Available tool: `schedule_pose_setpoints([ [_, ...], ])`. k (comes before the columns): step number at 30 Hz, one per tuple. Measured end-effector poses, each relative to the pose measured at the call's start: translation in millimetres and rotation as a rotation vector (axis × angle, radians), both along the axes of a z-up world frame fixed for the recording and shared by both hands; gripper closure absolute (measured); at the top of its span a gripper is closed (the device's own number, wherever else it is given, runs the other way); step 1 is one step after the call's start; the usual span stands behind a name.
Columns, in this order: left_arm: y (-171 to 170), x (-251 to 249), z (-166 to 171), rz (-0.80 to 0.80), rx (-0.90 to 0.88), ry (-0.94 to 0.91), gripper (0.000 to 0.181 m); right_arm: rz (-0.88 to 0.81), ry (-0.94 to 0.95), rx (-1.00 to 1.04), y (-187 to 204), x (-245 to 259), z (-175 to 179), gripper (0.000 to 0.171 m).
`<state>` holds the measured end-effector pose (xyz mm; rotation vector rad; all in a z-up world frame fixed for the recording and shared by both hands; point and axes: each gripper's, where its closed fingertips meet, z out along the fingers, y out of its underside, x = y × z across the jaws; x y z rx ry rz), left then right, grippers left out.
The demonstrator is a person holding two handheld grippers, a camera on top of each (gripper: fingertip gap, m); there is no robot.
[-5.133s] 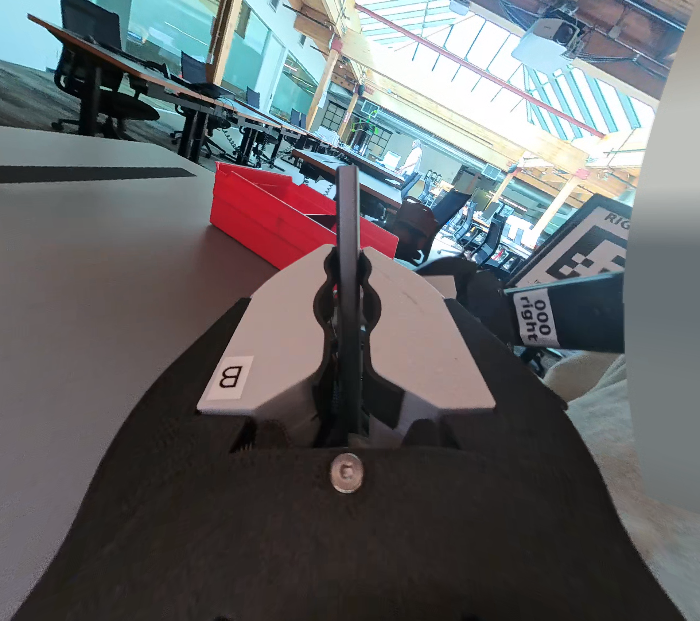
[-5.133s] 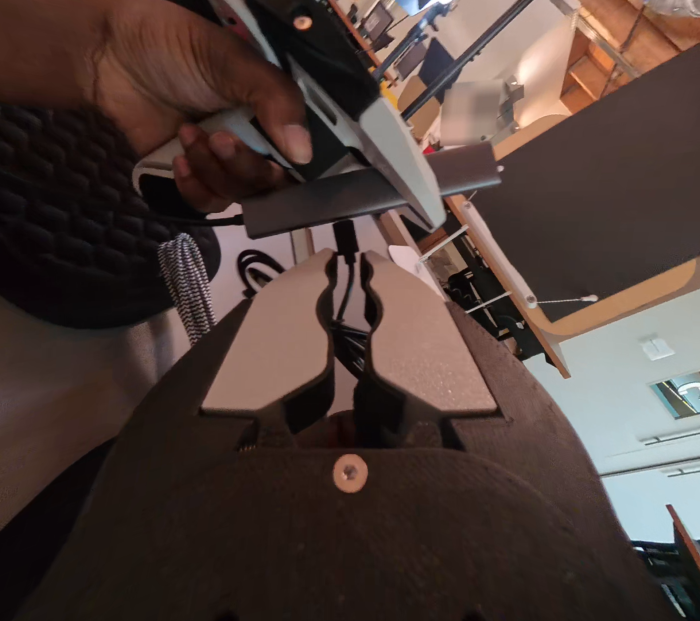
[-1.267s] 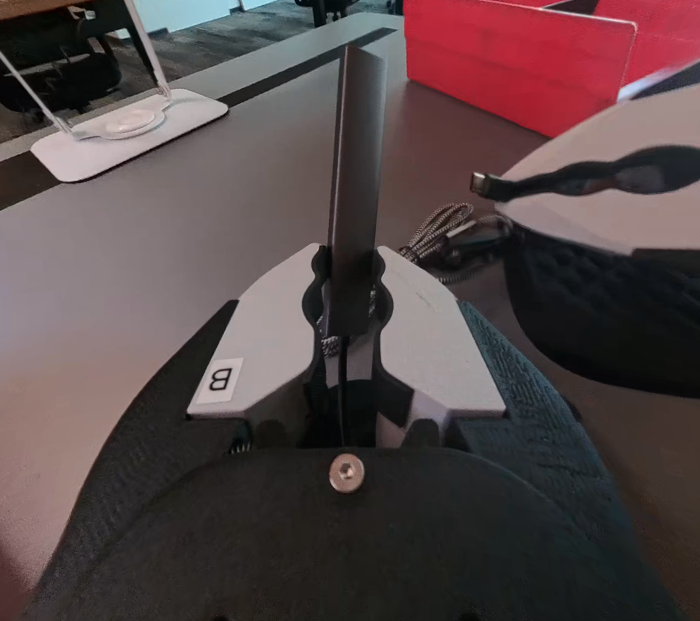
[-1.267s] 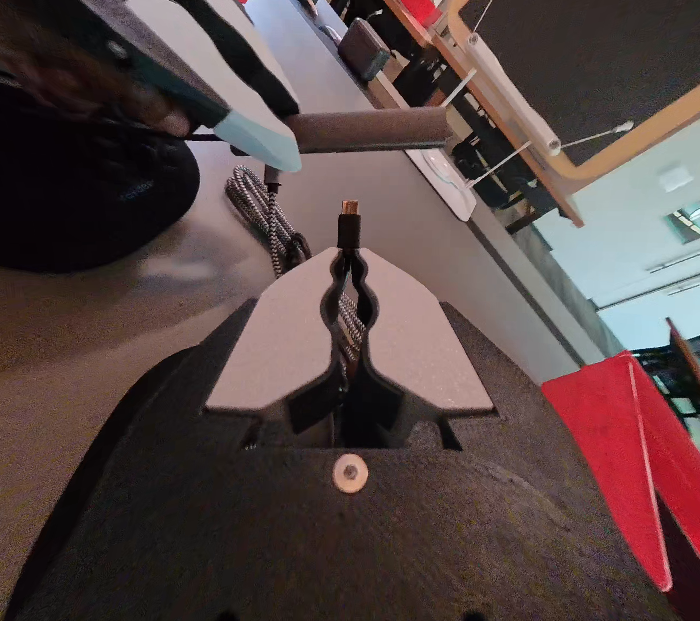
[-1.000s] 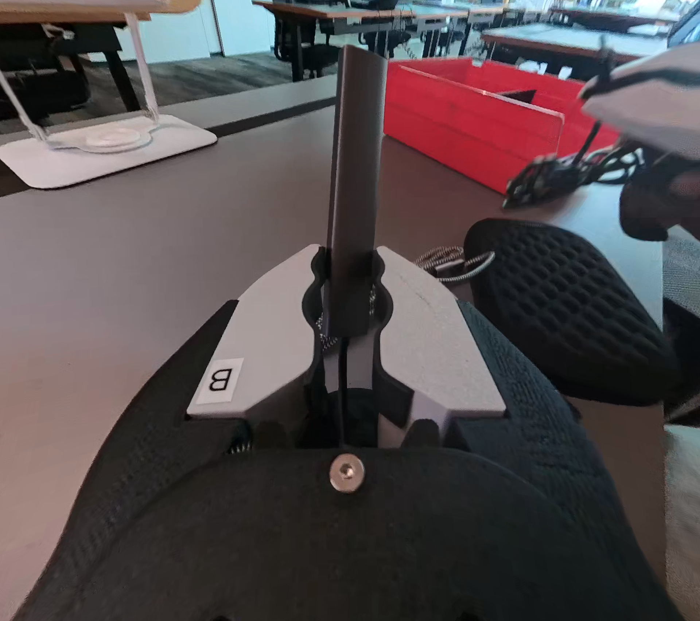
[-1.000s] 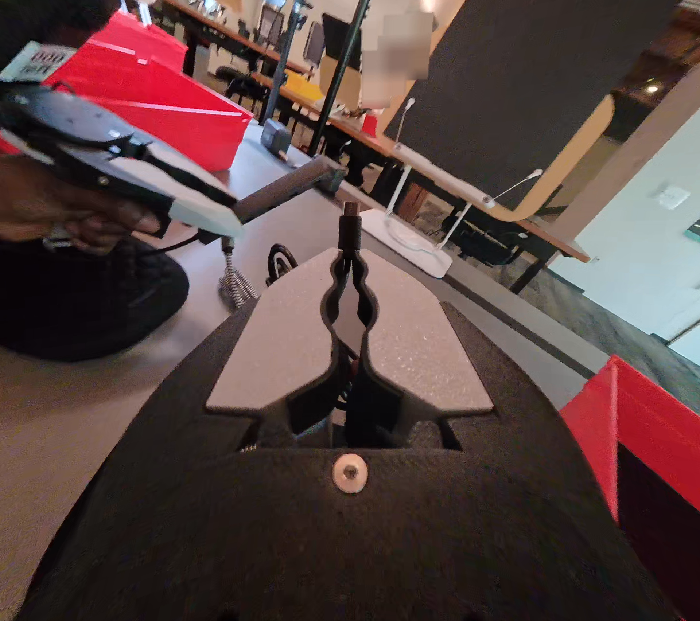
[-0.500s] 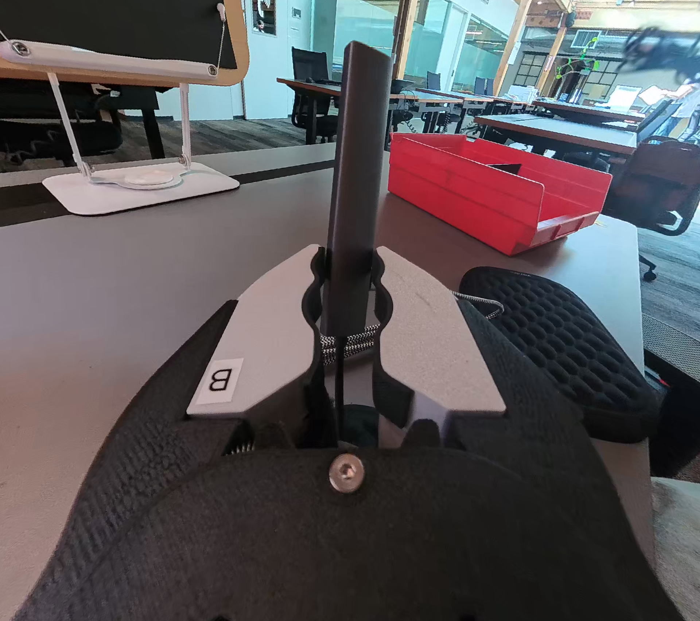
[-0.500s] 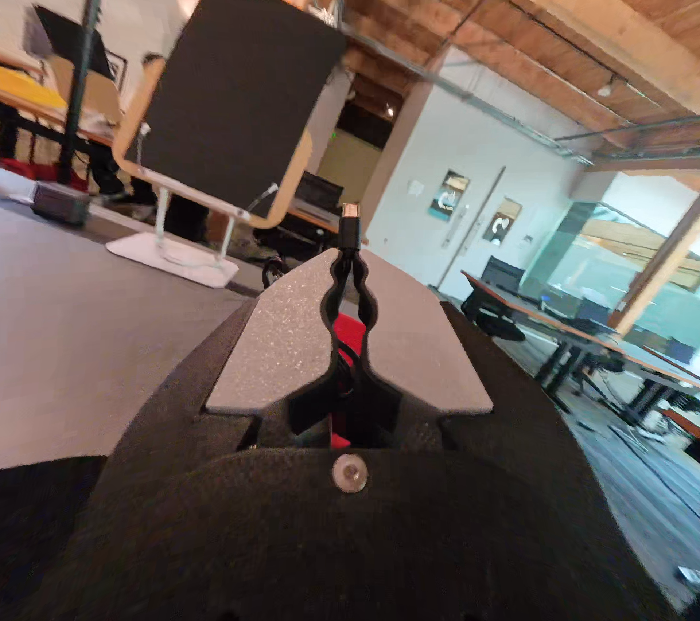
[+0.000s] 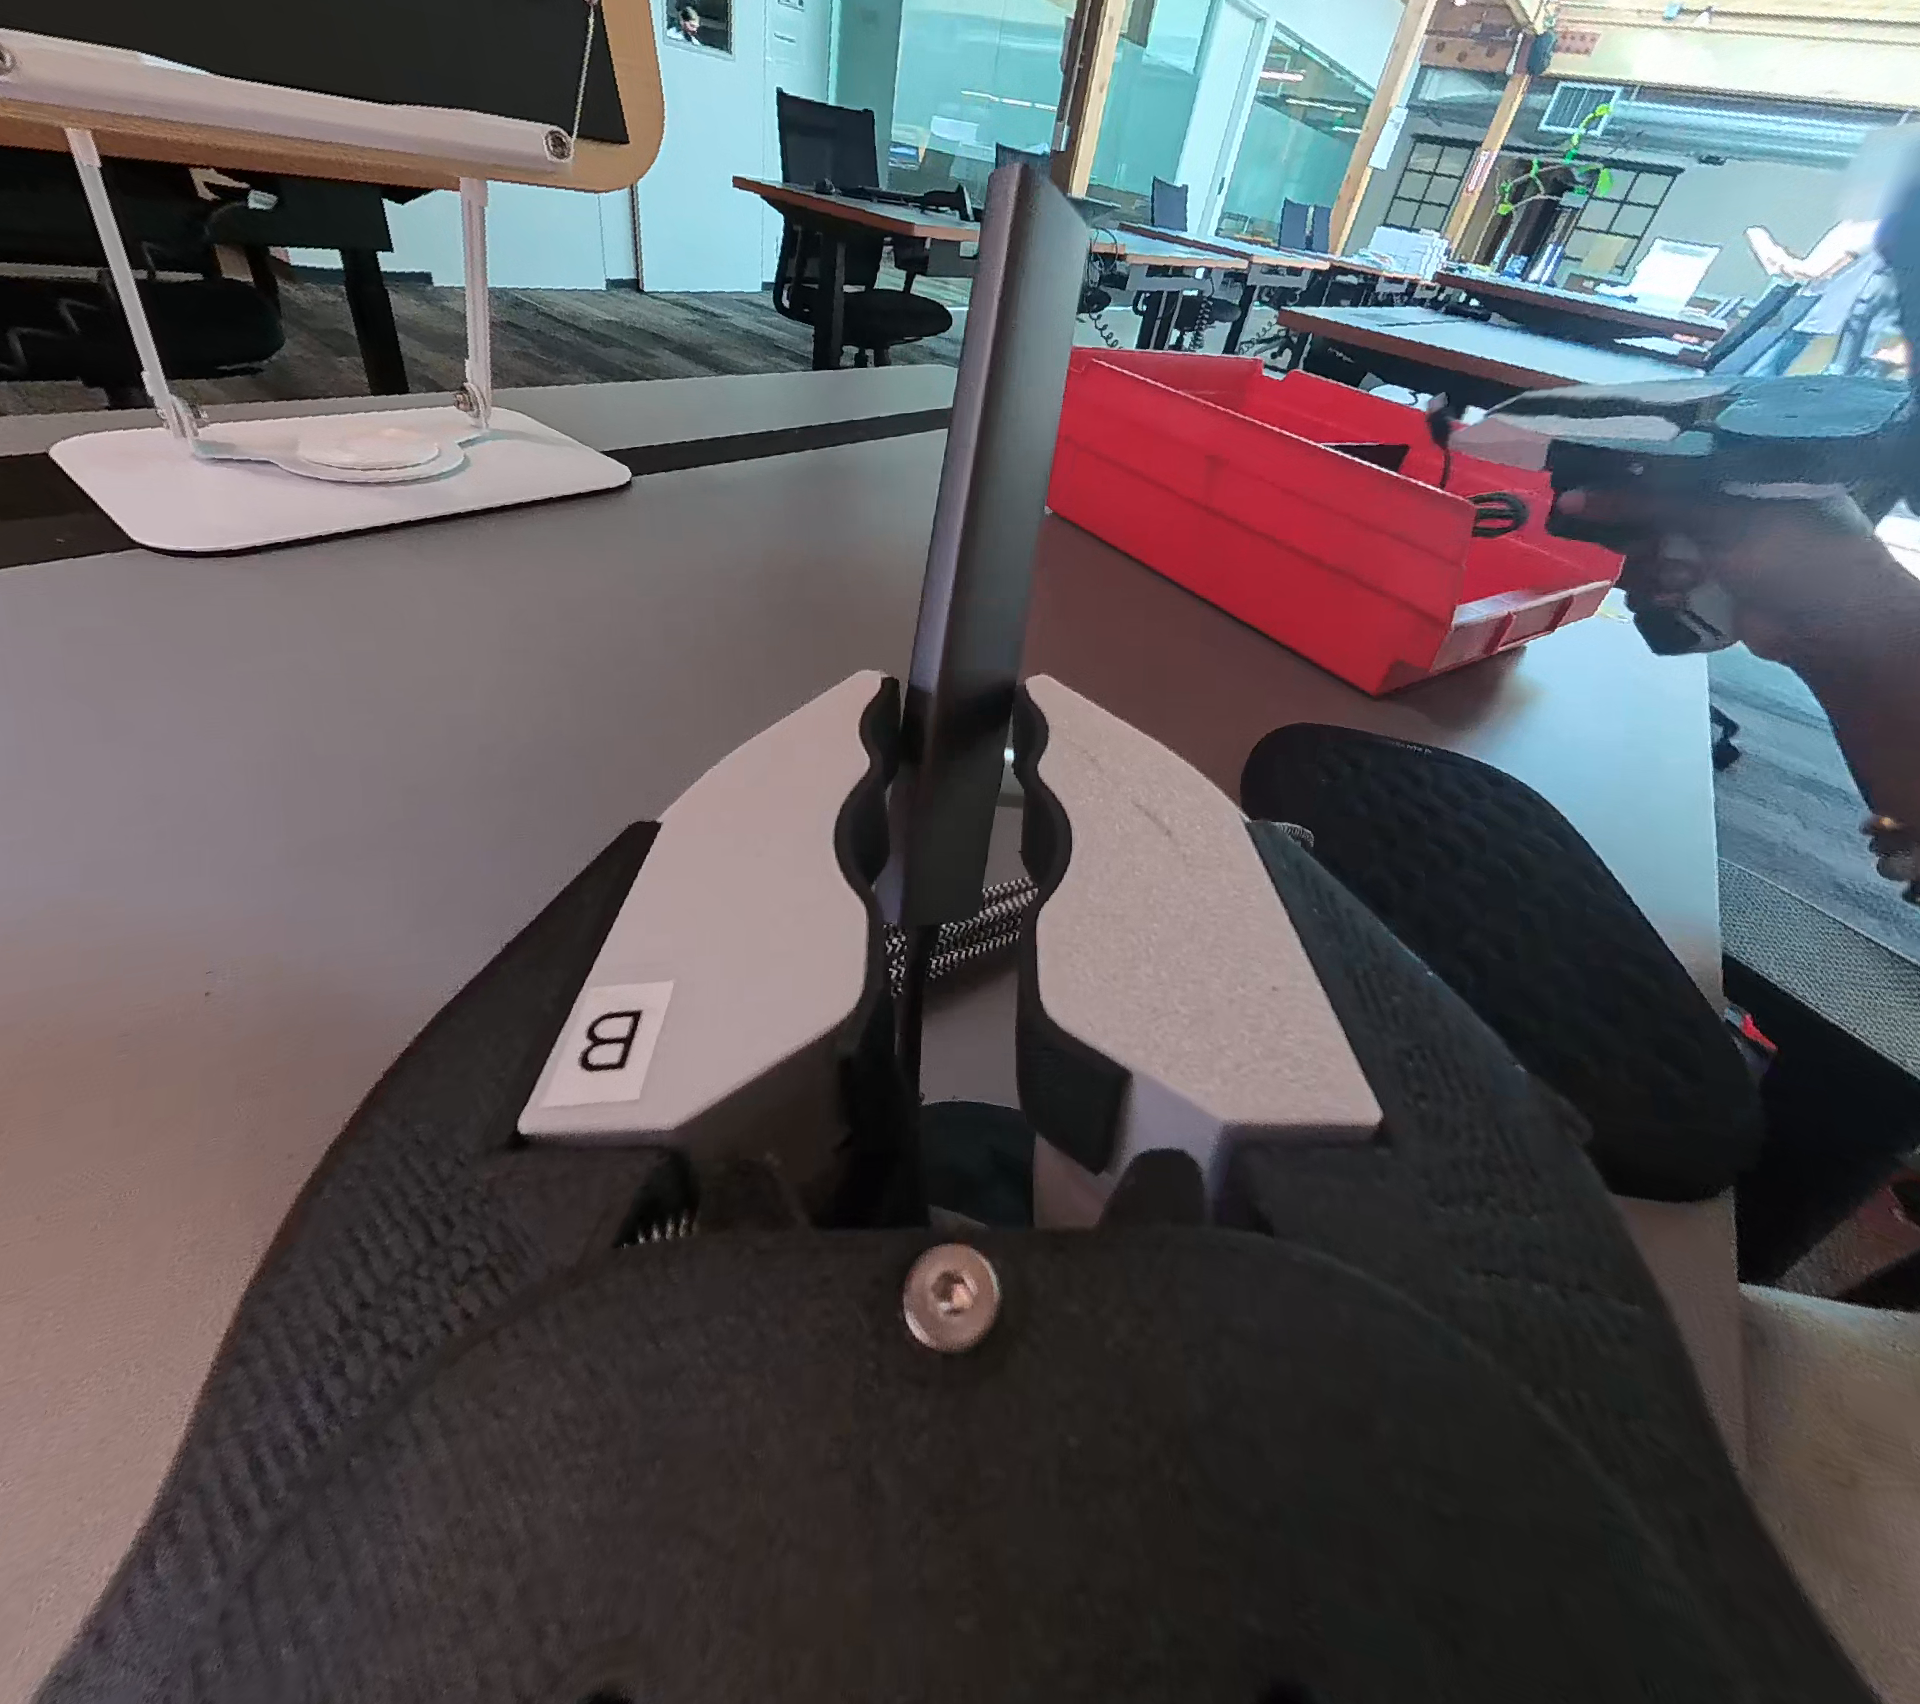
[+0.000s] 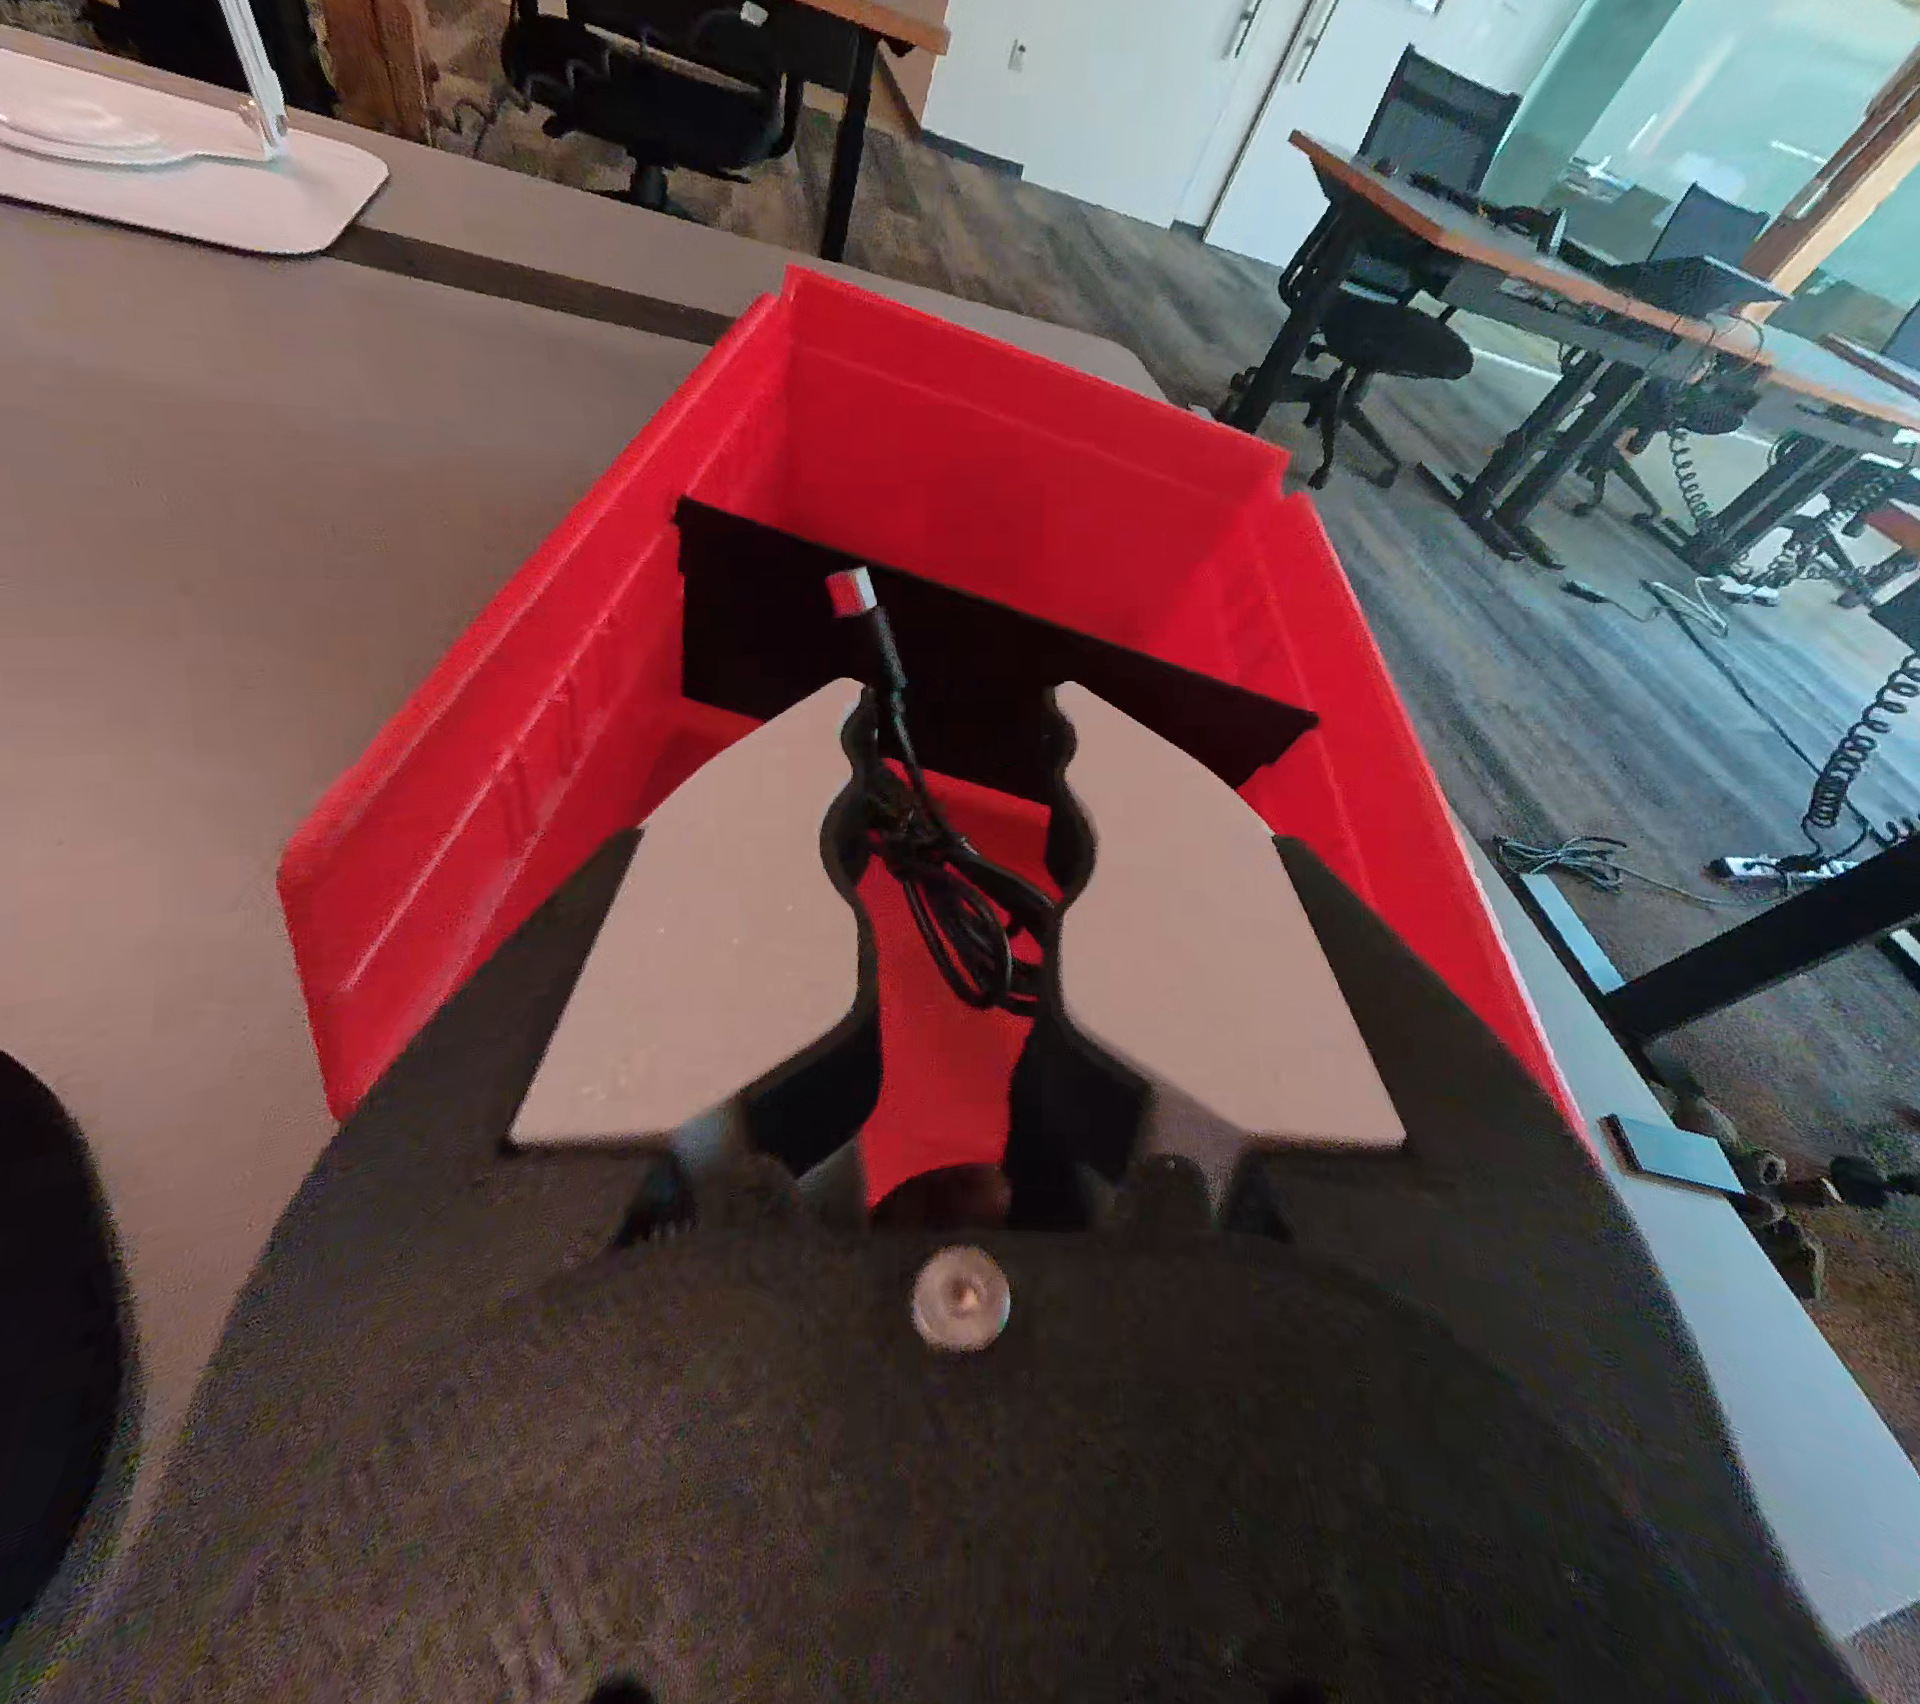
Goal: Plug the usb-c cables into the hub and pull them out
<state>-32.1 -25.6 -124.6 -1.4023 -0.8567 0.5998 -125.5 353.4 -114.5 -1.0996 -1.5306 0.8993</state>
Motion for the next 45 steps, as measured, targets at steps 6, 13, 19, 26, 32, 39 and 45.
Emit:
schedule_pose_setpoints([
  [6,1,-1,-2,0.002,-0.015,-0.008,0.161,-0.030,0.116,0.122,-15,19,26,0.124],
  [13,-1,-3,-3,0.014,0.003,-0.030,0.161,0.619,0.196,-0.061,-189,79,49,0.139],
  [19,-1,-4,-5,0.014,0.007,-0.051,0.161,0.841,0.158,0.396,-338,104,-21,0.139],
  [26,0,-3,-6,-0.023,0.046,-0.088,0.162,0.750,0.280,0.683,-377,89,-38,0.161],
  [32,4,9,9,-0.039,-0.025,0.073,0.139,0.789,0.072,0.330,-356,84,-31,0.162],
  [39,17,1,-13,0.136,-0.620,0.259,0.135,0.776,-0.032,0.244,-349,87,-28,0.162],
  [45,12,-1,-10,0.286,-0.901,0.430,0.148,0.800,-0.059,0.280,-355,96,-35,0.162],
])
